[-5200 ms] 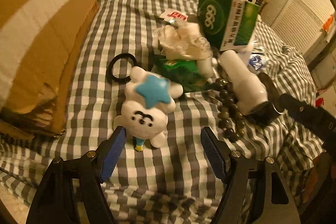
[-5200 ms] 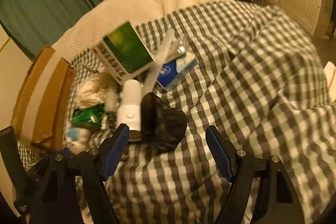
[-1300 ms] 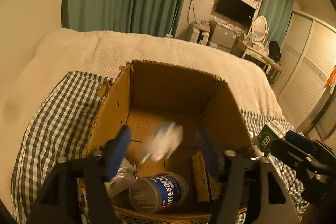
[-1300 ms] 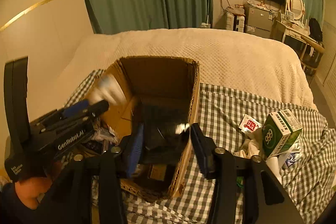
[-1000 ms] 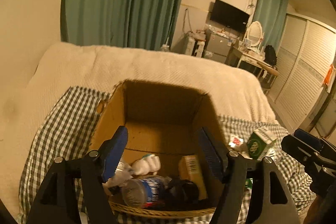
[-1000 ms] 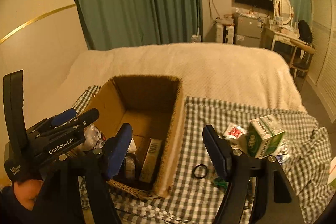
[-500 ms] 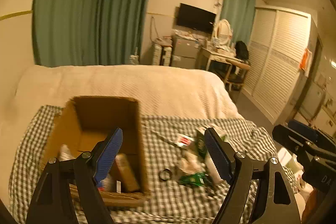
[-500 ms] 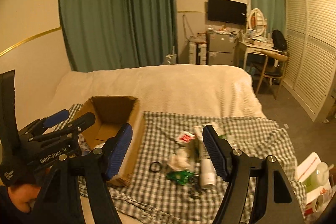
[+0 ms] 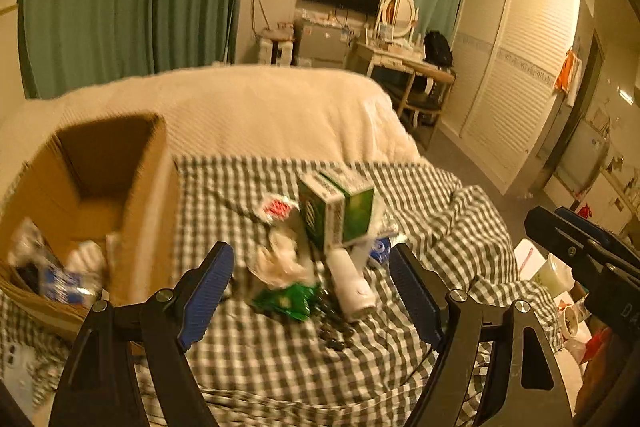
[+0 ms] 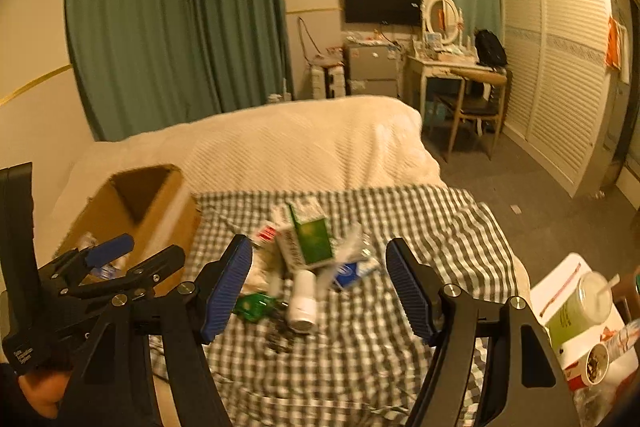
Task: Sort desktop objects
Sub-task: 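Move both tools back to the pile, left tool toward the white bottle, then grasp the white bottle with left tool while right tool grasps the white comb, then lift the white bottle with left tool while right tool lifts the comb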
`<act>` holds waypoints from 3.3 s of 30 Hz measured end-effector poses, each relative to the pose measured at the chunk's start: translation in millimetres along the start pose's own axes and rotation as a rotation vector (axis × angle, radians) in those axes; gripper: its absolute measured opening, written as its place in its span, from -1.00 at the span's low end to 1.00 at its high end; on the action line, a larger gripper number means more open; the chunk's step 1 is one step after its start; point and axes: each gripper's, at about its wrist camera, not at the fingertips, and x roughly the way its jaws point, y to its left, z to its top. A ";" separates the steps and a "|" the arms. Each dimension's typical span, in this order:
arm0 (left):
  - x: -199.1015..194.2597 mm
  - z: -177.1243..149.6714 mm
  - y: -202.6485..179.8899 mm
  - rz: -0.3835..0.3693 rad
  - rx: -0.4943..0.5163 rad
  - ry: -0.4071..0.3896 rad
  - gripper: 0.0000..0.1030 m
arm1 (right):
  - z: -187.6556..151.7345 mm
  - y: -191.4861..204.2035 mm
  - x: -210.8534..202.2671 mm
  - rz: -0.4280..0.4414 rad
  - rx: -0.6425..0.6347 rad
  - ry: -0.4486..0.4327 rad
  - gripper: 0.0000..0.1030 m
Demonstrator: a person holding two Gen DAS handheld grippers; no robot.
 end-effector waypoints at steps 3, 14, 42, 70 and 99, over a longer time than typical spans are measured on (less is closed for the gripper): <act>21.0 -12.6 -8.4 0.003 -0.004 0.033 0.61 | -12.7 -21.9 18.1 -0.007 0.017 0.028 0.34; 112.0 -48.2 -46.6 0.039 0.061 0.160 0.61 | -61.6 -77.5 99.6 -0.003 0.091 0.128 0.34; 135.0 -34.8 18.1 -0.014 0.027 0.170 -0.12 | -81.1 -79.2 140.3 0.064 0.164 0.221 0.34; 142.7 -26.5 40.2 -0.075 -0.077 0.097 -0.24 | -97.2 -21.4 265.2 0.069 0.139 0.394 -0.86; 125.0 -51.9 34.2 -0.165 -0.065 0.168 -0.70 | -123.9 -31.8 159.3 -0.016 0.114 0.400 -0.93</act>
